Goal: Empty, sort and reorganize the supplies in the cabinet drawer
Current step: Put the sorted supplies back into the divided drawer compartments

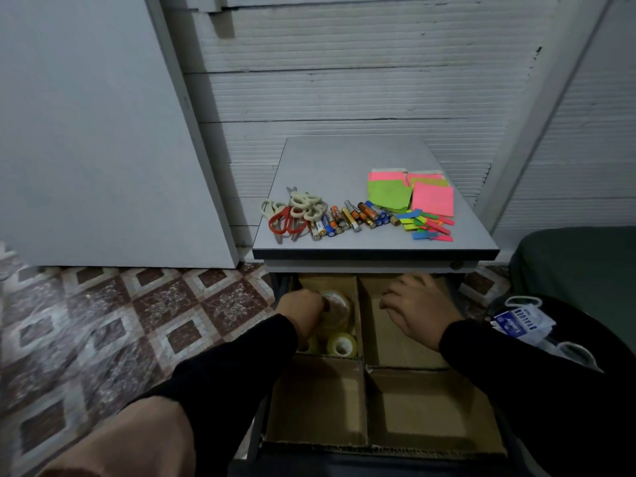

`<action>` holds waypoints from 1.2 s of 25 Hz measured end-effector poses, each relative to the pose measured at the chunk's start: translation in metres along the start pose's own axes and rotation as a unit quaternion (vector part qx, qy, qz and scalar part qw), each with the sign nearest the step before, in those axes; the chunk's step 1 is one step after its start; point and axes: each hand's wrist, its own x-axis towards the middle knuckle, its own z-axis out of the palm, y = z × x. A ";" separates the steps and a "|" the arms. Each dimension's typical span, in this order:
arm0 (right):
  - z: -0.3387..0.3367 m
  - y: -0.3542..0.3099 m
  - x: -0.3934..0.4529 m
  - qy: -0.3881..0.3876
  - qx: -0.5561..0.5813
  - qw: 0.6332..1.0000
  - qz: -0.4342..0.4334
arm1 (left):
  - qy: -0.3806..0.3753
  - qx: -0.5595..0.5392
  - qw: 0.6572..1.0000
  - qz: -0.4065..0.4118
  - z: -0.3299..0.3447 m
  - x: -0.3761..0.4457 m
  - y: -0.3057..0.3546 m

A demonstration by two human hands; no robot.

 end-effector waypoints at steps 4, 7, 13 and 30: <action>-0.024 0.004 0.012 -0.016 0.048 0.999 -0.003 | 0.080 -0.039 0.996 0.019 -0.031 -0.015 -0.006; -0.046 0.014 0.029 -0.004 0.079 0.997 -0.004 | 0.149 -0.033 0.987 0.038 -0.060 -0.019 -0.010; -0.081 0.051 0.088 -0.035 0.092 0.995 0.034 | 0.217 -0.002 0.976 0.034 -0.103 -0.004 -0.022; -0.062 0.092 0.178 -0.192 0.057 0.980 0.013 | 0.146 0.085 0.986 -0.002 -0.135 0.075 -0.024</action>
